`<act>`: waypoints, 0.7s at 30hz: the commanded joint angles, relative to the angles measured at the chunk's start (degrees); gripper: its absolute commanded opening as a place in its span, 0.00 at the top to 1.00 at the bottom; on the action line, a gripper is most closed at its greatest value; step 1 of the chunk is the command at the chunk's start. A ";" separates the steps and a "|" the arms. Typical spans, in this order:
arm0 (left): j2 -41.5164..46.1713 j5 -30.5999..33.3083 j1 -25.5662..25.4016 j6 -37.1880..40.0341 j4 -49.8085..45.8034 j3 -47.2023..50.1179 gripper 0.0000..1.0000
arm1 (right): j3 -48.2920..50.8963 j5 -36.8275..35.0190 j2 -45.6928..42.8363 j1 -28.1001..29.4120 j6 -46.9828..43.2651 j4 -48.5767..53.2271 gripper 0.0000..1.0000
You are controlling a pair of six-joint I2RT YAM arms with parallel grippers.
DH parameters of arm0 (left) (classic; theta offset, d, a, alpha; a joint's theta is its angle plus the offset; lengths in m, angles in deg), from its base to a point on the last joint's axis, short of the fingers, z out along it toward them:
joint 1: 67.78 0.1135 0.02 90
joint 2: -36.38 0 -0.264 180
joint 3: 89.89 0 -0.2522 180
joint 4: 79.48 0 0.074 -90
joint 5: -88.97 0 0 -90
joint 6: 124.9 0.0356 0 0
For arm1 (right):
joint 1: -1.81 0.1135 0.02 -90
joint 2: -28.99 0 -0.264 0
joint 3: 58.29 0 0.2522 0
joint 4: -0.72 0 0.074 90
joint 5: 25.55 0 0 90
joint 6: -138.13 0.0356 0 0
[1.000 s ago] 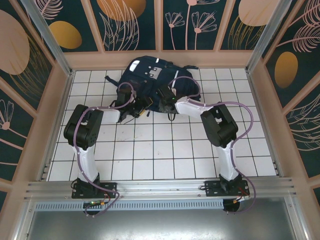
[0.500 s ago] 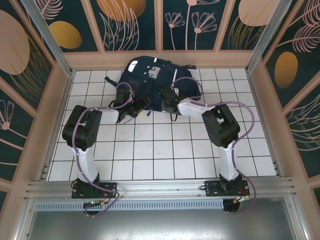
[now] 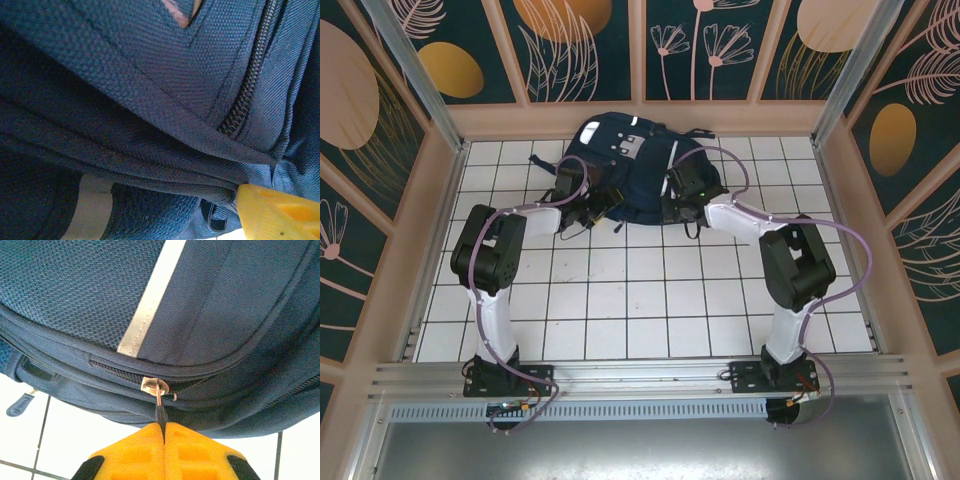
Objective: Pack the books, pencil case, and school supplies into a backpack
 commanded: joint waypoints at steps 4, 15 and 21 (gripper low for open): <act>-1.98 5.67 1.46 2.99 0.38 -3.30 0.22 | 1.80 4.81 -3.40 -0.64 -3.30 5.94 1.00; -2.50 7.14 2.15 6.06 -3.39 -6.08 0.22 | 5.45 8.75 -5.88 2.17 -0.93 6.44 1.00; -1.55 6.64 3.08 6.57 -4.22 -5.47 0.20 | 5.44 16.86 -6.29 6.84 3.29 3.28 1.00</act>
